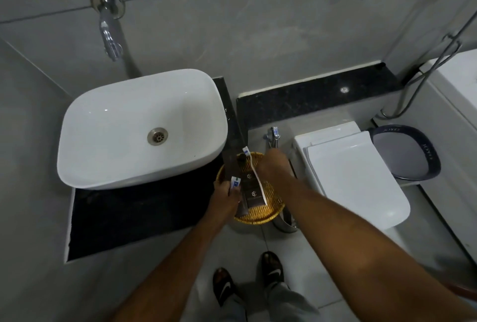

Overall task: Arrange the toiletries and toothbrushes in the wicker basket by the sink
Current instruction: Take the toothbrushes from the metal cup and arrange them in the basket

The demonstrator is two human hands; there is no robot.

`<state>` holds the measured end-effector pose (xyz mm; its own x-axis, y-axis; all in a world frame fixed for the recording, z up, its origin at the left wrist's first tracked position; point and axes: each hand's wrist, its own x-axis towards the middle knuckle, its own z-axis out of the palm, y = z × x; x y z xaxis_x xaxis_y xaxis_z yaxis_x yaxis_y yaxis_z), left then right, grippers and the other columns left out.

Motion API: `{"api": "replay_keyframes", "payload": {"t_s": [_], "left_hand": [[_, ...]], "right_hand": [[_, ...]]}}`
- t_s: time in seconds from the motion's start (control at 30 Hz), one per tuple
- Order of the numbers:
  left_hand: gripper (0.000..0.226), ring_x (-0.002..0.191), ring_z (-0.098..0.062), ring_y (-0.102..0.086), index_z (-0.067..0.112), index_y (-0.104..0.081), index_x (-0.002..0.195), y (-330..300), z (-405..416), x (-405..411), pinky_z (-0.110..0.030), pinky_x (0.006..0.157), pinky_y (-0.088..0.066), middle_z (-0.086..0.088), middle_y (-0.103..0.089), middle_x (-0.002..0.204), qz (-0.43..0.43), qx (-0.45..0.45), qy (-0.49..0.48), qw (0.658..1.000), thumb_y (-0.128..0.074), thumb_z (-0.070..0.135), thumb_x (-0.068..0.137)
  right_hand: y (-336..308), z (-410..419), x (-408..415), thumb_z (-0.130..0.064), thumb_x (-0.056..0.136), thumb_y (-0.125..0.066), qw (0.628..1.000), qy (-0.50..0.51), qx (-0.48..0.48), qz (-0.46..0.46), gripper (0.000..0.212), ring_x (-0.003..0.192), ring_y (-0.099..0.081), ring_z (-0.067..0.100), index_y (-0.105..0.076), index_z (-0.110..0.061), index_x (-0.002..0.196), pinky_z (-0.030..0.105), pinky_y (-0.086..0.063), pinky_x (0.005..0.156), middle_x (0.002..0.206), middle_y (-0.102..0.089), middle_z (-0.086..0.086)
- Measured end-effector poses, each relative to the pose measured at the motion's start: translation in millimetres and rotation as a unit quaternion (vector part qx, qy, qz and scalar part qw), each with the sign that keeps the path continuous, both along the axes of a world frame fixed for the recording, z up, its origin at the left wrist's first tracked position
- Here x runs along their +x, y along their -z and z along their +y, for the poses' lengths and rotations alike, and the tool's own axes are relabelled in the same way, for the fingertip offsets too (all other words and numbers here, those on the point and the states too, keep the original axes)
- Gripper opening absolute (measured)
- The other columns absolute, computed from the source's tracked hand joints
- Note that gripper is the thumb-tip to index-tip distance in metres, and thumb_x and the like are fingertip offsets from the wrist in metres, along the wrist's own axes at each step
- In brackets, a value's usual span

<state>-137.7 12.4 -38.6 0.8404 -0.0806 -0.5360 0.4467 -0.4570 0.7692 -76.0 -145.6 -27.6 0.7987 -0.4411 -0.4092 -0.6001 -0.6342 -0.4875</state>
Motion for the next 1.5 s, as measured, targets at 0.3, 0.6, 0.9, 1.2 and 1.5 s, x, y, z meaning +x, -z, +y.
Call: {"api": "replay_keyframes", "payload": {"t_s": [0.3,0.6,0.9,1.2,1.5], "left_hand": [[0.031,0.093,-0.016,-0.062,0.009,-0.059,0.118,14,3,0,-0.017,0.062,-0.045,-0.019,-0.056,0.125,0.004,-0.013,-0.009,1.000,-0.047,0.029,0.098],[0.018,0.079,-0.009,-0.059,0.016,-0.058,0.104,21,3,0,-0.018,0.060,-0.043,-0.015,-0.060,0.110,-0.004,-0.008,-0.007,1.000,-0.046,0.028,0.098],[0.019,0.091,-0.013,-0.062,0.020,-0.058,0.107,24,4,0,-0.022,0.068,-0.047,-0.014,-0.058,0.118,-0.008,-0.009,-0.008,1.000,-0.046,0.031,0.097],[0.015,0.087,-0.010,-0.063,0.025,-0.058,0.105,23,1,-1,-0.018,0.061,-0.045,-0.007,-0.062,0.110,-0.008,-0.017,-0.020,1.000,-0.047,0.033,0.097],[0.016,0.077,-0.007,-0.061,0.020,-0.060,0.099,22,2,-1,-0.017,0.057,-0.043,-0.004,-0.065,0.097,-0.008,-0.021,-0.018,1.000,-0.047,0.030,0.097]], "right_hand": [[13,9,-13,-0.017,0.078,-0.068,1.000,-0.021,0.020,0.011,0.026,0.055,-0.051,0.009,-0.048,-0.020,0.062,0.021,-0.036,0.044,0.064,-0.055,-0.002],[6,17,-22,-0.015,0.076,-0.063,0.997,-0.059,0.026,-0.053,0.016,0.059,-0.055,0.011,-0.054,-0.018,0.064,0.020,-0.034,0.046,0.063,-0.057,-0.004],[18,20,-33,-0.017,0.089,-0.065,0.996,-0.067,-0.014,-0.055,0.006,0.075,-0.057,0.013,-0.062,-0.013,0.090,0.020,-0.038,0.062,0.081,-0.060,-0.002],[18,8,-21,-0.011,0.081,-0.070,0.995,0.002,0.025,-0.092,0.025,0.075,-0.057,0.016,-0.055,-0.011,0.100,0.027,-0.041,0.058,0.084,-0.061,0.002],[32,8,-7,-0.012,0.084,-0.068,0.997,0.022,0.044,-0.054,0.022,0.077,-0.060,0.016,-0.057,-0.009,0.103,0.024,-0.043,0.057,0.088,-0.065,0.005]]}}
